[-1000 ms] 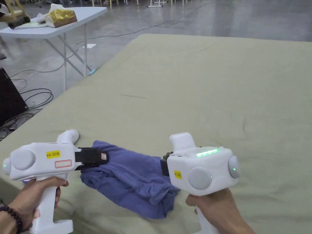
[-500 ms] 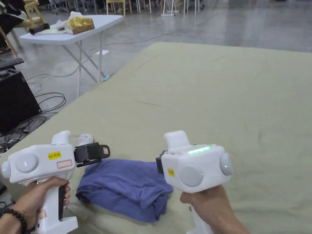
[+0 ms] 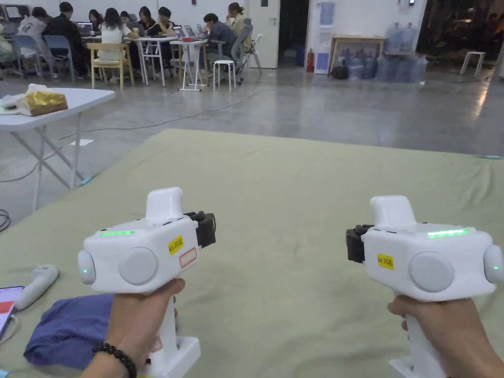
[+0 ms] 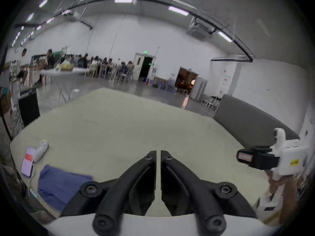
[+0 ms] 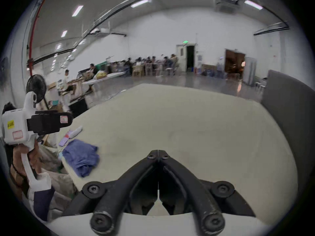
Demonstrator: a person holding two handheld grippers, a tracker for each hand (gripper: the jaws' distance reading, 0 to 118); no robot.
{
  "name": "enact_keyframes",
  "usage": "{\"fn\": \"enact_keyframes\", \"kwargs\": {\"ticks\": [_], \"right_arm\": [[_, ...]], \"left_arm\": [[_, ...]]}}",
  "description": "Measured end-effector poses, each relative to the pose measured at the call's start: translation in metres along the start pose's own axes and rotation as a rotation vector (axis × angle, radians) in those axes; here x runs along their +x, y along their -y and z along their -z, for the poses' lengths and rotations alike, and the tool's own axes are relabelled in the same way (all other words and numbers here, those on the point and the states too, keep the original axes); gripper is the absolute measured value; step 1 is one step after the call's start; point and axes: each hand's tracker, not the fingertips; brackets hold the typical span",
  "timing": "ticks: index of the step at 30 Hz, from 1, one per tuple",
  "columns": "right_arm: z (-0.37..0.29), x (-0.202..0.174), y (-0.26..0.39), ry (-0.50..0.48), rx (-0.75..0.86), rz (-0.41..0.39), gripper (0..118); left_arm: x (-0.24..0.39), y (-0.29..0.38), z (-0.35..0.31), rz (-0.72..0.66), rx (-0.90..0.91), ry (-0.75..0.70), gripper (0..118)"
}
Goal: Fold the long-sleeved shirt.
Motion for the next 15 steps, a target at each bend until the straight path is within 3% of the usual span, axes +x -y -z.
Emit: {"fn": "enact_keyframes", "kwargs": {"ticks": [6, 10, 15], "right_arm": [[-0.059, 0.059, 0.009, 0.265, 0.195, -0.009, 0], [-0.084, 0.075, 0.034, 0.3, 0.325, 0.052, 0], [-0.113, 0.072, 0.075, 0.368, 0.435, 0.037, 0]], "left_arm": [[0.075, -0.1, 0.004, 0.2, 0.235, -0.061, 0], [0.103, -0.064, -0.006, 0.171, 0.281, -0.089, 0], [0.126, -0.036, -0.029, 0.209, 0.302, -0.069, 0]]}}
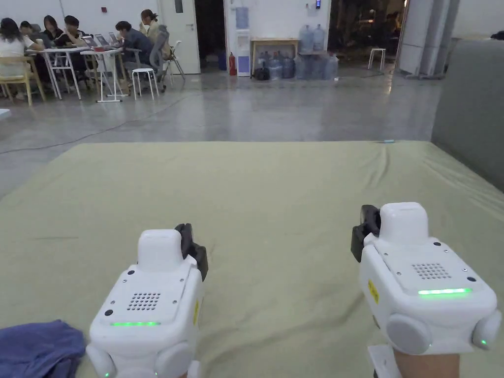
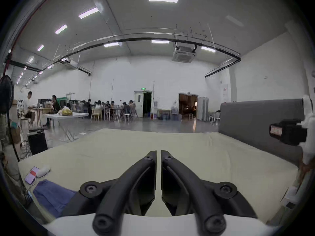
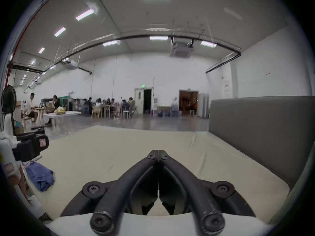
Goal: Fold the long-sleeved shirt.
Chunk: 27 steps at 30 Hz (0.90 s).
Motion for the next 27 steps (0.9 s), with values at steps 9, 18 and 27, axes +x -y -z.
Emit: {"fn": "enact_keyframes", "kwargs": {"ticks": [9, 18, 27], "right_arm": [[-0.044, 0.019, 0.038, 0.094, -0.02, 0.001, 0], [-0.04, 0.02, 0.05, 0.066, -0.059, 0.015, 0], [-0.036, 0.021, 0.042, 0.063, -0.052, 0.005, 63]], "left_arm": [[-0.014, 0.039, -0.06, 0.024, -0.043, -0.039, 0], [-0.003, 0.07, -0.055, -0.016, -0.089, -0.021, 0], [0.003, 0.058, -0.04, -0.014, -0.084, -0.006, 77]]}}
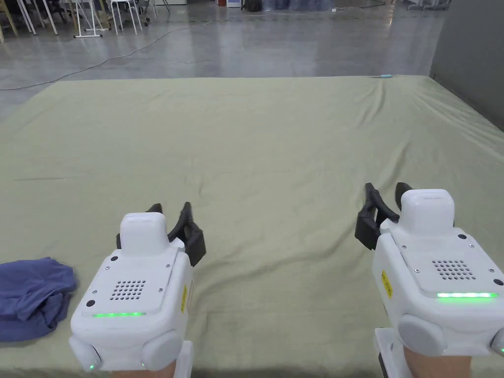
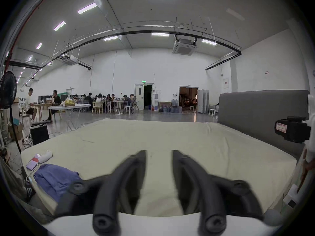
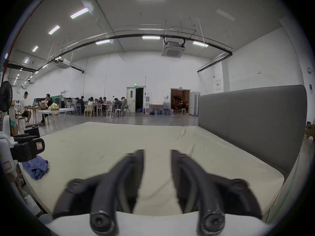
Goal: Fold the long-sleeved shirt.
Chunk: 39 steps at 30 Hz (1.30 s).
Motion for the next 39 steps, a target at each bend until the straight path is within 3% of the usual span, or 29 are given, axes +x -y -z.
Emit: {"fn": "enact_keyframes", "kwargs": {"ticks": [1, 2, 5, 7, 9, 11, 17, 23, 39], "right_arm": [[0.001, 0.0, -0.001, 0.001, -0.005, -0.002, 79], [0.001, 0.0, 0.0, 0.009, -0.003, -0.005, 89], [-0.001, 0.001, 0.001, 0.035, 0.022, -0.008, 92], [0.005, 0.001, 0.003, 0.059, 0.051, -0.003, 92], [0.01, 0.001, 0.008, 0.049, 0.034, -0.057, 92], [0.013, -0.001, 0.011, 0.067, -0.01, -0.103, 92], [0.009, 0.001, 0.016, 0.067, 0.017, -0.039, 92], [0.007, 0.002, 0.012, 0.067, 0.032, -0.069, 92], [0.0, -0.002, 0.006, 0.039, 0.038, -0.056, 92]], "left_arm": [[0.0, -0.003, -0.001, 0.003, 0.001, -0.003, 104], [0.0, -0.005, 0.001, 0.004, 0.002, 0.001, 118], [0.017, -0.024, 0.028, -0.026, 0.119, 0.067, 118], [0.02, -0.044, 0.034, 0.023, 0.155, 0.084, 118], [0.001, -0.058, 0.014, 0.125, 0.101, 0.027, 118], [-0.004, -0.049, 0.005, 0.142, 0.04, 0.003, 118], [-0.003, -0.027, 0.005, 0.075, 0.043, -0.006, 118], [-0.005, -0.032, 0.006, 0.09, 0.044, -0.011, 118], [-0.003, -0.039, -0.001, 0.09, 0.062, 0.001, 118]]}}
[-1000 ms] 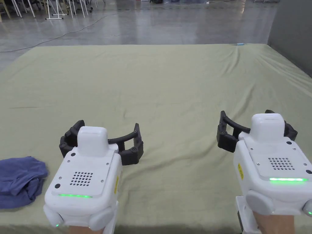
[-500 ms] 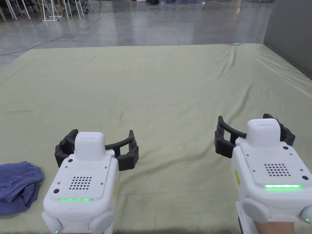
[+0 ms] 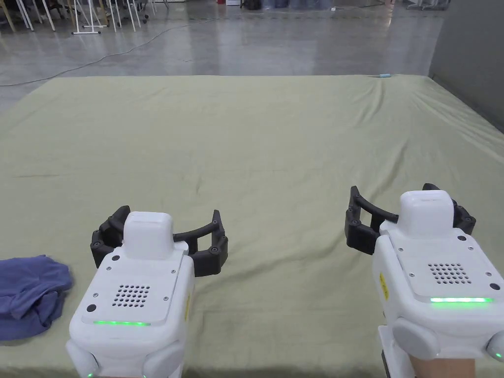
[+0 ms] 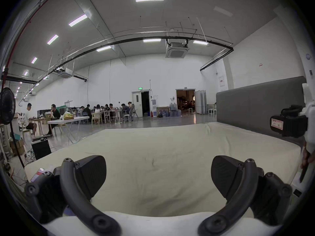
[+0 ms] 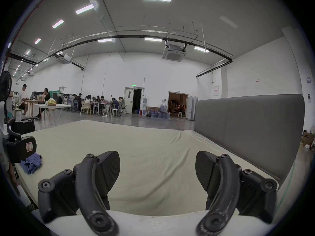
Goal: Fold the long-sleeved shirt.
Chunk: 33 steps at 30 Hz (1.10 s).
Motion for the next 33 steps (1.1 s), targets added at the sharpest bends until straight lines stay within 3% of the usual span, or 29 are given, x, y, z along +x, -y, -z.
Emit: {"fn": "enact_keyframes", "kwargs": {"ticks": [12, 33], "right_arm": [[-0.004, 0.004, -0.003, 0.008, -0.003, 0.032, 92], [-0.002, 0.004, -0.005, 0.016, 0.009, 0.02, 92]], "left_arm": [[0.006, -0.001, 0.0, -0.005, -0.002, 0.015, 118], [0.011, -0.001, 0.004, -0.006, -0.01, 0.027, 118]]}}
